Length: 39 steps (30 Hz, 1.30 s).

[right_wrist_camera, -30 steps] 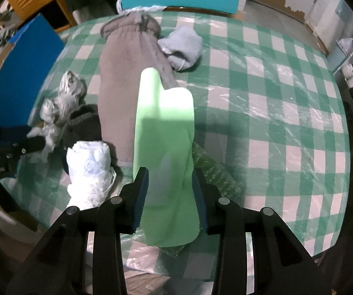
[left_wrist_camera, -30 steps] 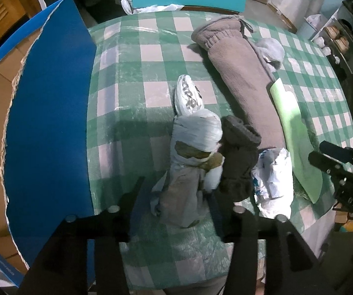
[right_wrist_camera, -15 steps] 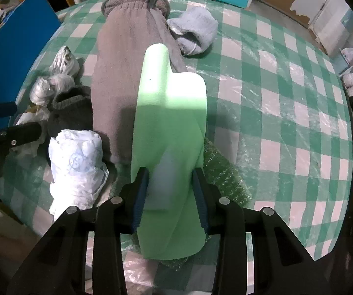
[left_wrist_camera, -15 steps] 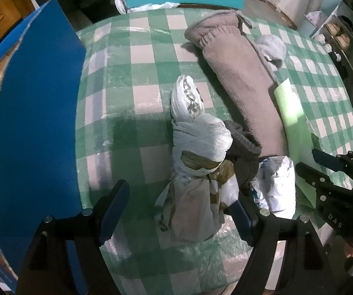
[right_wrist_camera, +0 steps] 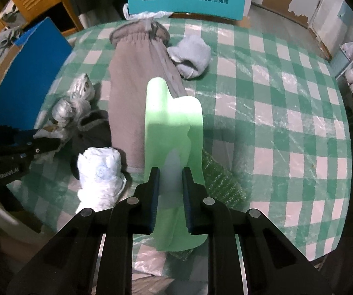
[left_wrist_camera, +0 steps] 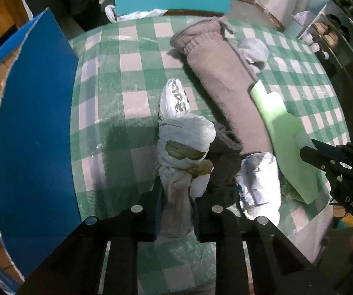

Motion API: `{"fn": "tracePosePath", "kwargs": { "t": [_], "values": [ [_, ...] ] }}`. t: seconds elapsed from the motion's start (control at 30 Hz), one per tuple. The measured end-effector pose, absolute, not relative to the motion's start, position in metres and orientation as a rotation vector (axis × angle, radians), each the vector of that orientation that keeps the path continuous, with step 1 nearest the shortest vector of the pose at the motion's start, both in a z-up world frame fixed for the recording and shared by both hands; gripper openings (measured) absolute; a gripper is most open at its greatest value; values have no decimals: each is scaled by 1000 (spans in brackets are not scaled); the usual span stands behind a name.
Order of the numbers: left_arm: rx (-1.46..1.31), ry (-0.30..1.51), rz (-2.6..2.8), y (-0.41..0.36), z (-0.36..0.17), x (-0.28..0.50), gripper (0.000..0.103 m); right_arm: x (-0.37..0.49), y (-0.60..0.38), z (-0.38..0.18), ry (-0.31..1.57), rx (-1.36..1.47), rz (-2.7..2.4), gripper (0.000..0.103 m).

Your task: Organize soft objects

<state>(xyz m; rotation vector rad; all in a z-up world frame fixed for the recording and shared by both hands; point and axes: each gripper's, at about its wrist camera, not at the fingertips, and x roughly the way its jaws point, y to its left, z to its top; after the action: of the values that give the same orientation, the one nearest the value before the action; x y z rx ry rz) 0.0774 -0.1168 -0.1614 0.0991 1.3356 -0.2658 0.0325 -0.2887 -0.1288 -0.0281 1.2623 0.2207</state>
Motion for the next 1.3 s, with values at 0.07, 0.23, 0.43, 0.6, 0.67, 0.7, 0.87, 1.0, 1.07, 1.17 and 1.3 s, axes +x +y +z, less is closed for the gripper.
{"fn": "tracePosePath", "kwargs": {
  "t": [0.07,0.23,0.43,0.6,0.67,0.7,0.87,1.0,1.07,1.17,1.3],
  "values": [
    [97,1321,-265,-117,-155,77,19,29,-289,-125,1253,-27,219,16],
    [102,1294,-256,-109,-147,64,19,23,-292,-116,1234,-15,222,15],
    [98,1275,-258,-88,-132,49,19,20,-301,-107,1218,23,229,15],
    [109,1277,-261,-88,-129,45,19,21,-313,-117,1259,88,217,16],
    [110,1280,-261,-88,-128,44,19,22,-321,-126,1296,108,186,18],
    [111,1281,-262,-89,-129,44,19,22,-324,-129,1305,111,169,18],
    [113,1284,-266,-91,-130,45,19,24,-341,-137,1329,109,67,32],
    [116,1287,-266,-92,-131,46,19,24,-350,-133,1313,96,18,39],
    [114,1288,-265,-92,-132,46,19,24,-352,-129,1301,107,24,42],
    [115,1289,-266,-92,-132,46,19,25,-354,-126,1290,107,45,43],
    [114,1290,-265,-92,-132,46,19,29,-362,-126,1289,72,59,43]
  ]
}}
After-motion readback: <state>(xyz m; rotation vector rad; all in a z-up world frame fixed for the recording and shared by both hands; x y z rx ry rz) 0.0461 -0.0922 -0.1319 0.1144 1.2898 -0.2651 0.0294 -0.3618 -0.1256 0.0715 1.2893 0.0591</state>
